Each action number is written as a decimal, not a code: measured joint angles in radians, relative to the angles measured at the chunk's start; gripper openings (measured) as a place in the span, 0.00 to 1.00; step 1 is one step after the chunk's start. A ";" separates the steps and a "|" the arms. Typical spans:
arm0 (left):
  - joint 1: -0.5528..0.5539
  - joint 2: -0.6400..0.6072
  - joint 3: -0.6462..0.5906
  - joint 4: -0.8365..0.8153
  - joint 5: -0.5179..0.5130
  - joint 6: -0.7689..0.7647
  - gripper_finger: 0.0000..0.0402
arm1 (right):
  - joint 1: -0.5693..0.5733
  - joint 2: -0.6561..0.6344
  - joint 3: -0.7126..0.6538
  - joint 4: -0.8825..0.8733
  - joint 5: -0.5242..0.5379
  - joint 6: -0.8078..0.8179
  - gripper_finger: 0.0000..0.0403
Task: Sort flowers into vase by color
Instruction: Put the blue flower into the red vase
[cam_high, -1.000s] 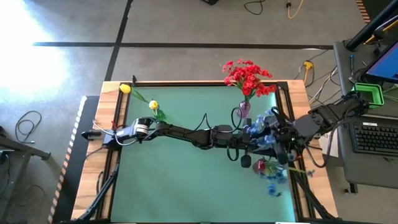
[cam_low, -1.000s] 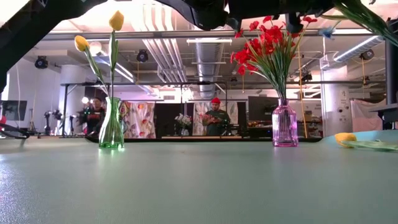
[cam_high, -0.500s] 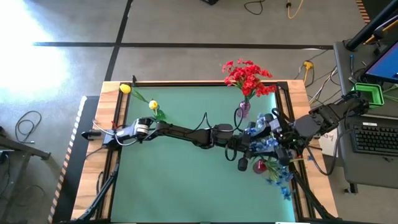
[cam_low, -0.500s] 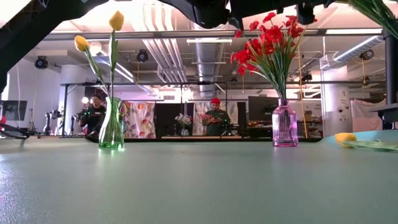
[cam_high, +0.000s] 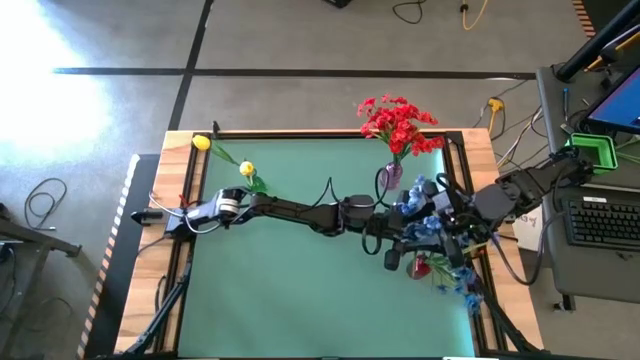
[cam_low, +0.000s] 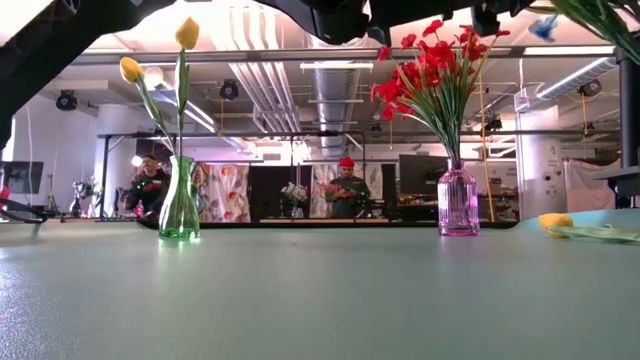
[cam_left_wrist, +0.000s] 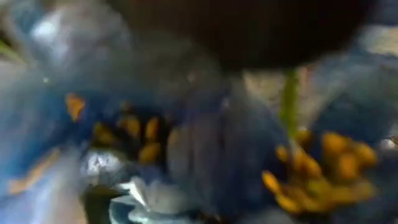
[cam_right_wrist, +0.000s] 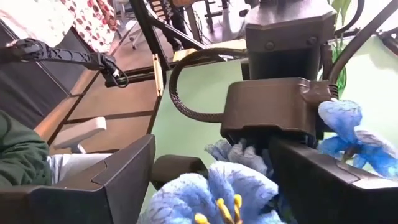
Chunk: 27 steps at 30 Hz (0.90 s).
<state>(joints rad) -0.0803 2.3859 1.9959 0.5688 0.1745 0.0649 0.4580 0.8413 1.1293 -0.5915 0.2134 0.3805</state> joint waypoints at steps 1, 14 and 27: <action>0.000 0.000 0.001 -0.002 -0.003 0.002 0.53 | 0.000 0.000 0.000 0.004 0.000 -0.007 0.75; 0.000 0.000 0.000 -0.005 -0.010 0.005 0.13 | 0.000 0.000 0.000 0.005 -0.002 -0.041 0.75; 0.002 -0.002 -0.001 -0.030 -0.010 0.004 0.00 | 0.000 -0.002 0.006 -0.002 -0.019 0.092 0.73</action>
<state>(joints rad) -0.0784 2.3844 1.9949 0.5388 0.1641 0.0689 0.4577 0.8394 1.1350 -0.5937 0.1944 0.4726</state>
